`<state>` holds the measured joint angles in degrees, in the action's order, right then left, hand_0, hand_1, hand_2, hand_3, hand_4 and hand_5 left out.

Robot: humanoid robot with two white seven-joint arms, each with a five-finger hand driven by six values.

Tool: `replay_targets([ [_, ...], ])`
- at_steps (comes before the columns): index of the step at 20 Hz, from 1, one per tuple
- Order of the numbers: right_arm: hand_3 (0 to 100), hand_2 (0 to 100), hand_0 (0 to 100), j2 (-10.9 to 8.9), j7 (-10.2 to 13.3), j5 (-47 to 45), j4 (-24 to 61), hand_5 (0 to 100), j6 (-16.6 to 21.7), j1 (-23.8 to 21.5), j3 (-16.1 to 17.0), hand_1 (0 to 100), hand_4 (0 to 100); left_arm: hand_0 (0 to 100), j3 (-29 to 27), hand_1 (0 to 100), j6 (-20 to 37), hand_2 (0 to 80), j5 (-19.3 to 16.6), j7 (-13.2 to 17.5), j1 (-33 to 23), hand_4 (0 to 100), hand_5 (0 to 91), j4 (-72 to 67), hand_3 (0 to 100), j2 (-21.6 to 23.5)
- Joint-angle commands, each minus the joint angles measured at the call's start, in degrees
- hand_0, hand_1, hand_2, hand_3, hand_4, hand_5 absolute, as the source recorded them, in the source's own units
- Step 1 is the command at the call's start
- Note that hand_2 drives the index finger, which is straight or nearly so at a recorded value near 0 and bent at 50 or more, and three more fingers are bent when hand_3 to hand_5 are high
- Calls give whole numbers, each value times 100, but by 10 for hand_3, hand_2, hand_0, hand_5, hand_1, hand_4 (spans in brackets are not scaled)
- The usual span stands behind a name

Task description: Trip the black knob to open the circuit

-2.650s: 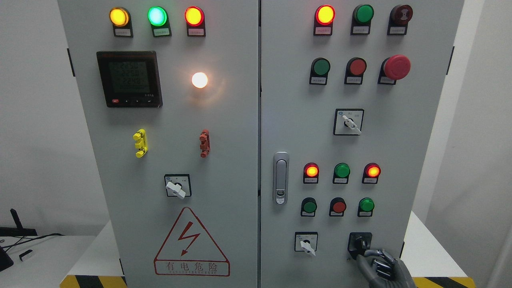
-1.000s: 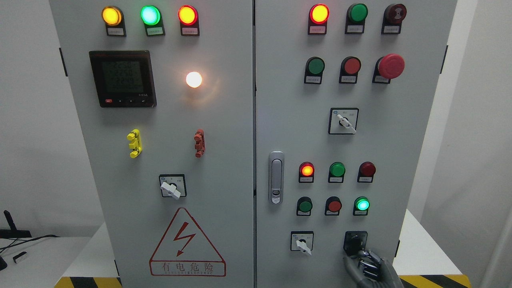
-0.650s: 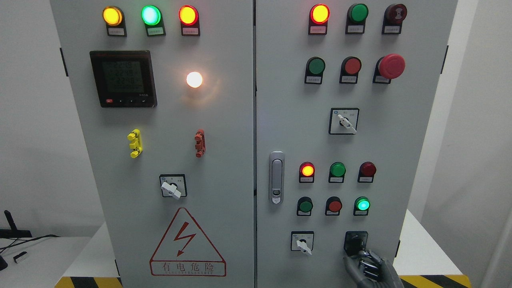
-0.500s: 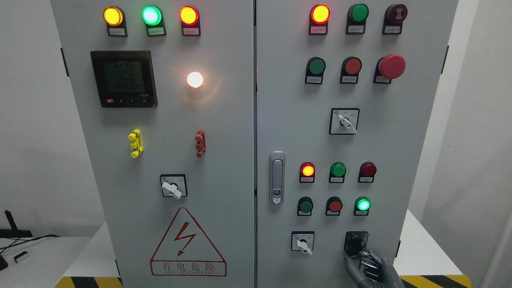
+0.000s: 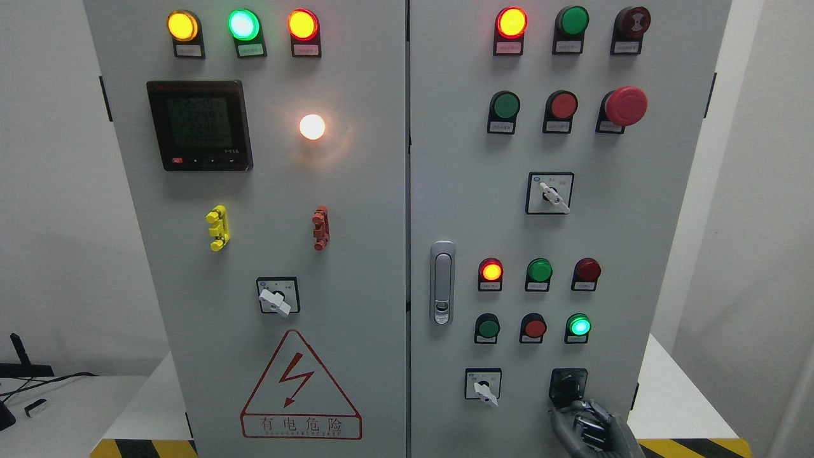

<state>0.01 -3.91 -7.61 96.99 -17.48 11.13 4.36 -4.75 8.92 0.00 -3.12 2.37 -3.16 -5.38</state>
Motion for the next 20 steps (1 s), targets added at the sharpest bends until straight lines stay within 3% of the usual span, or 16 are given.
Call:
replay_targets([
  [1,1000,497,454,-194,-13,-4,-14,919,8,-101,214,824,968,120,0,389,5,0,-176,-5,0,0,0,0,0,2],
  [20,1000,492,454,-212,-57,5,21,917,8,-163,451,826,966,120,0,389,5,0,-176,-5,0,0,0,0,0,2],
])
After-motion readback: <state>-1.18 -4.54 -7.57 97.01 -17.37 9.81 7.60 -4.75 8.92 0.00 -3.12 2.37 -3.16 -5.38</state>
